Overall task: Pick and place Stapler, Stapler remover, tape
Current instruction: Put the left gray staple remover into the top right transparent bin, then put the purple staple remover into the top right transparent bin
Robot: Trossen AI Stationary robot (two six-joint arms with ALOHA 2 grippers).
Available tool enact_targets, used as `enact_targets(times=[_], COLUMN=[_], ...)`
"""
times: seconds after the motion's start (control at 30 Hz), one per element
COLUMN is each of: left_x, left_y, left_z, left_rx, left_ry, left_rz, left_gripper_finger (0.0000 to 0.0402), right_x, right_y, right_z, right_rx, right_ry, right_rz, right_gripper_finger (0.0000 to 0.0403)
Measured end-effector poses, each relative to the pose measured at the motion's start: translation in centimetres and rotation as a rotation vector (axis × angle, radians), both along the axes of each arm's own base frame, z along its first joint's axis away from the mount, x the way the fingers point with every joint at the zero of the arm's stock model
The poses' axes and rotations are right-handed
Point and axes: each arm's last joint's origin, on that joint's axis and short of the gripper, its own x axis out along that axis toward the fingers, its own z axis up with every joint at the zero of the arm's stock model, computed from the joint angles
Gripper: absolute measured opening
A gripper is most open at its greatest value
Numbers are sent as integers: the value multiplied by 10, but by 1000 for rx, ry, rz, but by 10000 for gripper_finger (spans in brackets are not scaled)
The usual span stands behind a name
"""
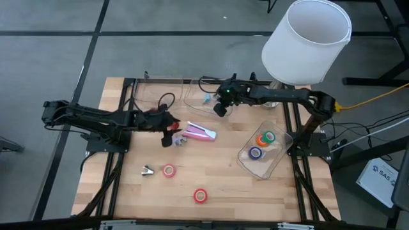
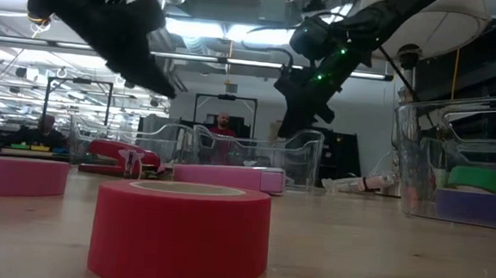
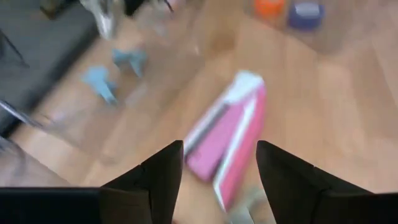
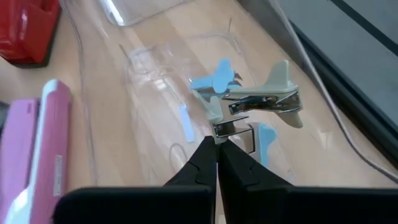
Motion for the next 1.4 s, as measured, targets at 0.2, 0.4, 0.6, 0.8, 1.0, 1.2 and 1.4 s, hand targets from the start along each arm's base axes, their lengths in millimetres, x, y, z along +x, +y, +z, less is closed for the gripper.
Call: enact_targets(times=[0.2,0.4,0.6,0.8,1.0,1.2,1.4], left_x=[-6,-12,-17,-18,-17,-11,-2], left_y=[-4,-6,-10,-19,-29,-39,-45], left_z=[-9,-16,-21,-22,-27,-41,-54], left_rx=[-29,-27,-48,31,118,177,284], left_ry=[114,222,289,326,369,443,485], left_rz=[-99,-176,-217,-273,-307,-315,-270], left_gripper_finger=[188,179,175,179,180,177,165], right_x=[0,0,0,3,7,7,7], right_y=[-2,-2,-2,-1,-1,-1,-1], right_z=[-2,-2,-2,0,2,3,3], right_rx=[0,1,1,28,46,44,44], right_ry=[1,2,1,-35,-91,-101,-101], right_rz=[-6,-5,-4,50,102,105,105], right_gripper_finger=[29,72,129,178,199,200,200])
